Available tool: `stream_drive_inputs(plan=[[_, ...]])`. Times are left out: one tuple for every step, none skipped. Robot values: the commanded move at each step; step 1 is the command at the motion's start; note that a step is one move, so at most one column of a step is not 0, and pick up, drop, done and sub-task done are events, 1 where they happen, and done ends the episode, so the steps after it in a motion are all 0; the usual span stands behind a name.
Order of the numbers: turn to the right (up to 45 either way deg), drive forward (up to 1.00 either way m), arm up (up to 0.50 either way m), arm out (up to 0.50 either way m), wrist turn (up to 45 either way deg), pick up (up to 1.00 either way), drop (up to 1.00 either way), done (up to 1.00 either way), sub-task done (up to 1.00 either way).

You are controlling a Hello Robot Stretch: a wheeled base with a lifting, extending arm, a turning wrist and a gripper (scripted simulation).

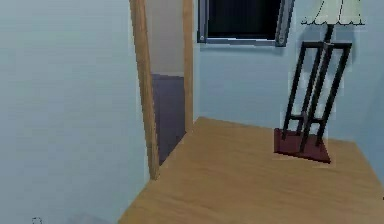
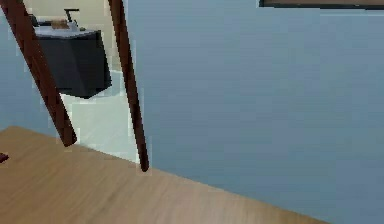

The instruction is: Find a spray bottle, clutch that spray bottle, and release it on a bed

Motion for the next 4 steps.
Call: stream_drive_inputs(plan=[[0.0, 1.0, 0.0, 0.0, 0.0, 0.0, 0.0, 0.0, 0.0], [0.0, 0.55, 0.0, 0.0, 0.0, 0.0, 0.0, 0.0, 0.0], [0.0, 0.5, 0.0, 0.0, 0.0, 0.0, 0.0, 0.0, 0.0], [-45.0, 0.0, 0.0, 0.0, 0.0, 0.0, 0.0, 0.0, 0.0]])
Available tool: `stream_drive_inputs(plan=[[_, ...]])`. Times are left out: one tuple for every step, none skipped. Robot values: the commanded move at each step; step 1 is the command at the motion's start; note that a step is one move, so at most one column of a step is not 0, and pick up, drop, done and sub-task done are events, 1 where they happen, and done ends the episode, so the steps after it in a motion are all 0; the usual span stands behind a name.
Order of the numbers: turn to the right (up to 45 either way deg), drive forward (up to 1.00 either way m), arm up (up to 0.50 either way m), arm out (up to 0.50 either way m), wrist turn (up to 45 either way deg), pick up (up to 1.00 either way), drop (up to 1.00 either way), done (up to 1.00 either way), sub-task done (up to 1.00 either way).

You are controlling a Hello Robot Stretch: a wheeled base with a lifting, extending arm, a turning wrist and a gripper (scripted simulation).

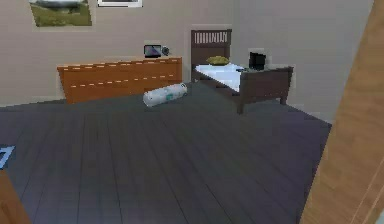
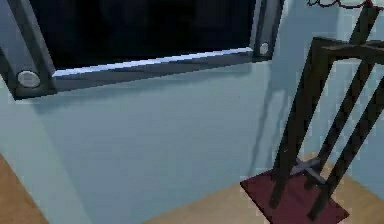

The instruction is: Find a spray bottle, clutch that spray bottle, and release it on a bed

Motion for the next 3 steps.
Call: stream_drive_inputs(plan=[[-27.0, 0.0, 0.0, 0.0, 0.0, 0.0, 0.0, 0.0, 0.0], [0.0, 0.8, 0.0, 0.0, 0.0, 0.0, 0.0, 0.0, 0.0], [0.0, 0.9, 0.0, 0.0, 0.0, 0.0, 0.0, 0.0, 0.0]])
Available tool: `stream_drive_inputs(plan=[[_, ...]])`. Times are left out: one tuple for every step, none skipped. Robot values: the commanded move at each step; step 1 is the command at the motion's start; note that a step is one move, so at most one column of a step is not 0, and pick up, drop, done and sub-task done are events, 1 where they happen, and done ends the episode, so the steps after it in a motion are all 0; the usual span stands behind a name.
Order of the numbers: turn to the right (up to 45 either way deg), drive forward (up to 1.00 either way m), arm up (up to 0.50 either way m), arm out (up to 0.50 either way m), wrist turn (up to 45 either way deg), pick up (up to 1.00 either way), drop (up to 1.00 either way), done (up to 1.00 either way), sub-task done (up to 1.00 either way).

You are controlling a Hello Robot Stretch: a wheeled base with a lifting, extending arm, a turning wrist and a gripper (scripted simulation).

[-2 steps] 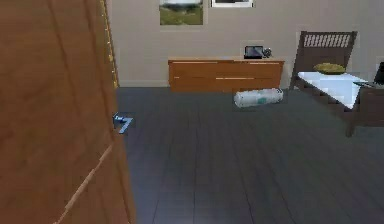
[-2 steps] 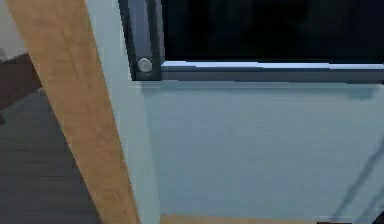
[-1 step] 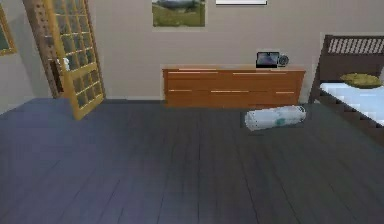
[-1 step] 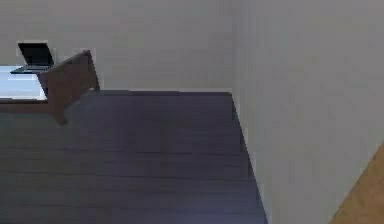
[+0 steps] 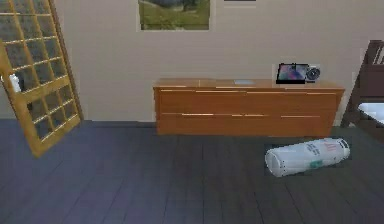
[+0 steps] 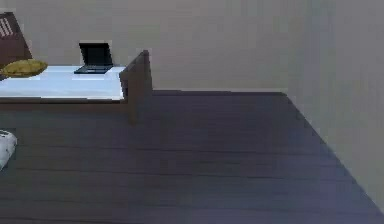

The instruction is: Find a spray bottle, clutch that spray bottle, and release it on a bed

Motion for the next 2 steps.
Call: stream_drive_inputs(plan=[[-45.0, 0.0, 0.0, 0.0, 0.0, 0.0, 0.0, 0.0, 0.0], [-39.0, 0.0, 0.0, 0.0, 0.0, 0.0, 0.0, 0.0, 0.0]])
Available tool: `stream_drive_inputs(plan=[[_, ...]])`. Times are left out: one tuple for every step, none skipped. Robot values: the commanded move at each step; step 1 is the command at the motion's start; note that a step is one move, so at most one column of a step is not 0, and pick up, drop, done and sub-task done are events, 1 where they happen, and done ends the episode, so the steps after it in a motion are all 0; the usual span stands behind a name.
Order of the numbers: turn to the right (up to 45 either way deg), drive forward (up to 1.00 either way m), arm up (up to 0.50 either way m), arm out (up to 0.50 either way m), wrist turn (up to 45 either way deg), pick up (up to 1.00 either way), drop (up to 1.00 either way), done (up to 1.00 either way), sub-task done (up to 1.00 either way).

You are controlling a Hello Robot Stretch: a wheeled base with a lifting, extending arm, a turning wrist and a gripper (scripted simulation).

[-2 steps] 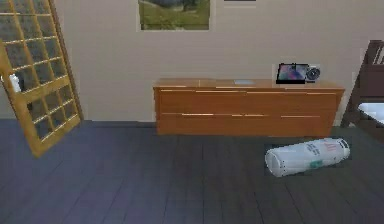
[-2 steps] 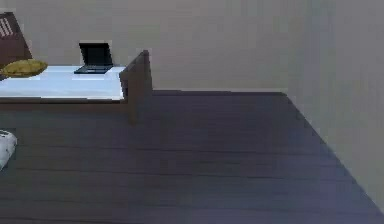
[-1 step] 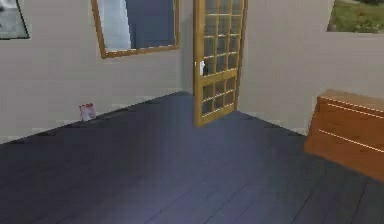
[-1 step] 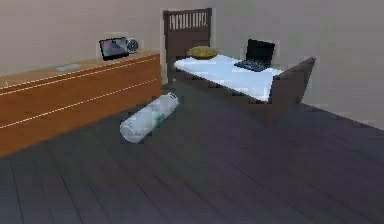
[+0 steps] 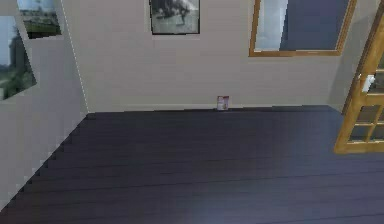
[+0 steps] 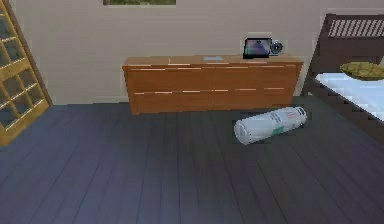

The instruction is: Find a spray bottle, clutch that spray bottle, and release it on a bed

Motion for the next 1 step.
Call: stream_drive_inputs(plan=[[0.0, 0.25, 0.0, 0.0, 0.0, 0.0, 0.0, 0.0, 0.0]])
